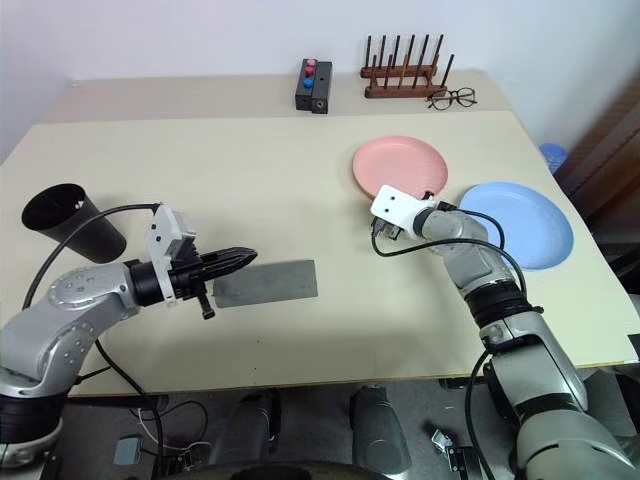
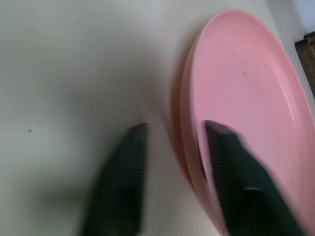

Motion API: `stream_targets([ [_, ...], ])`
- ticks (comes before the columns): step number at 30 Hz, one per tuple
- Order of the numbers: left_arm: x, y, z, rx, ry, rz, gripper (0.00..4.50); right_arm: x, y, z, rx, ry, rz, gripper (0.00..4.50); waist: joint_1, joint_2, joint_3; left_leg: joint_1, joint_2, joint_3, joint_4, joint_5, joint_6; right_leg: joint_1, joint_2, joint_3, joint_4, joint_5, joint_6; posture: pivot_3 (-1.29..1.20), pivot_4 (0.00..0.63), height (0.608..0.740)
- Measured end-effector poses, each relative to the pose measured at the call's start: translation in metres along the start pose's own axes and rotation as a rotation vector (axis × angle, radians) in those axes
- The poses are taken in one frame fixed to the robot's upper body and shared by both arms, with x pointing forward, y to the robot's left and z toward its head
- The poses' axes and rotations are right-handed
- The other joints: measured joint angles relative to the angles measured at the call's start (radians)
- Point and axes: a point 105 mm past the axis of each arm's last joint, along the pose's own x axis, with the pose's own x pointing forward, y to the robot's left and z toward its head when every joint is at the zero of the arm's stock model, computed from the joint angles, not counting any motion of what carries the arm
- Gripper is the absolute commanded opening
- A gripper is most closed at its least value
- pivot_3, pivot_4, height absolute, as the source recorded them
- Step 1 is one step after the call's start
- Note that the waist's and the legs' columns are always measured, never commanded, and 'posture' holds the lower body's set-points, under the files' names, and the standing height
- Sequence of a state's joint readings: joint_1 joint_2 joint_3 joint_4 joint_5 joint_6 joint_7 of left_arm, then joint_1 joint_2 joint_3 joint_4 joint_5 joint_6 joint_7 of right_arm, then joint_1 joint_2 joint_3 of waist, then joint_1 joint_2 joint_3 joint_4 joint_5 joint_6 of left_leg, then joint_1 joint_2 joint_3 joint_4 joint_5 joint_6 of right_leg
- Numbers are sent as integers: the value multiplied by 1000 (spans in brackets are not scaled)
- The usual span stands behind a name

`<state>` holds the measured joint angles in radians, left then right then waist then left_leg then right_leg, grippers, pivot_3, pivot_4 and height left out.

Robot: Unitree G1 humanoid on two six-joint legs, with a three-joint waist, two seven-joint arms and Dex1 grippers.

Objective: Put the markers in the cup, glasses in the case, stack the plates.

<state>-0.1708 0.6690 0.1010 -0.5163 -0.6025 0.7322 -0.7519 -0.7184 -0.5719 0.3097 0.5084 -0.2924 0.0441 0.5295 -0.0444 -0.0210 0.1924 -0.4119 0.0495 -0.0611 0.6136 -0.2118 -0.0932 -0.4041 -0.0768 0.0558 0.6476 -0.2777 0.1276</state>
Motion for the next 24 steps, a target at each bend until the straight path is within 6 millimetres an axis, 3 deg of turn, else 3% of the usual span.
stream_targets([
  [8, 3, -3, 6, -12, -35, -18, 0, 0, -8, -3, -62, 13, -74, 54, 0, 0, 0, 0, 0, 0, 0, 0, 0, 0, 0, 0, 0, 0, 0, 0, 150, 740],
  [12, 8, -5, 19, 11, -99, -36, 0, -12, -22, 5, -140, 4, -122, 54, 3, 0, 0, 0, 0, 0, 0, 0, 0, 0, 0, 0, 0, 0, 0, 0, 150, 740],
  [15, 15, -9, 27, 25, -136, -58, 0, -29, -32, 3, -156, 24, -158, 54, 8, 0, 0, 0, 0, 0, 0, 0, 0, 0, 0, 0, 0, 0, 0, 0, 150, 740],
  [19, 30, -18, 26, 3, -124, -116, 0, -59, -37, -16, -173, 110, -159, 54, 14, 1, 0, 0, 0, 0, 0, 0, 0, 1, 0, 0, 0, 0, 0, 0, 150, 740],
  [24, 52, -11, 29, 15, -140, -112, 0, -100, -44, -39, -132, 236, -176, 54, 23, 1, 0, 0, 0, 0, 2, 0, 0, 1, 0, 0, 0, 0, -1, 0, 150, 740],
])
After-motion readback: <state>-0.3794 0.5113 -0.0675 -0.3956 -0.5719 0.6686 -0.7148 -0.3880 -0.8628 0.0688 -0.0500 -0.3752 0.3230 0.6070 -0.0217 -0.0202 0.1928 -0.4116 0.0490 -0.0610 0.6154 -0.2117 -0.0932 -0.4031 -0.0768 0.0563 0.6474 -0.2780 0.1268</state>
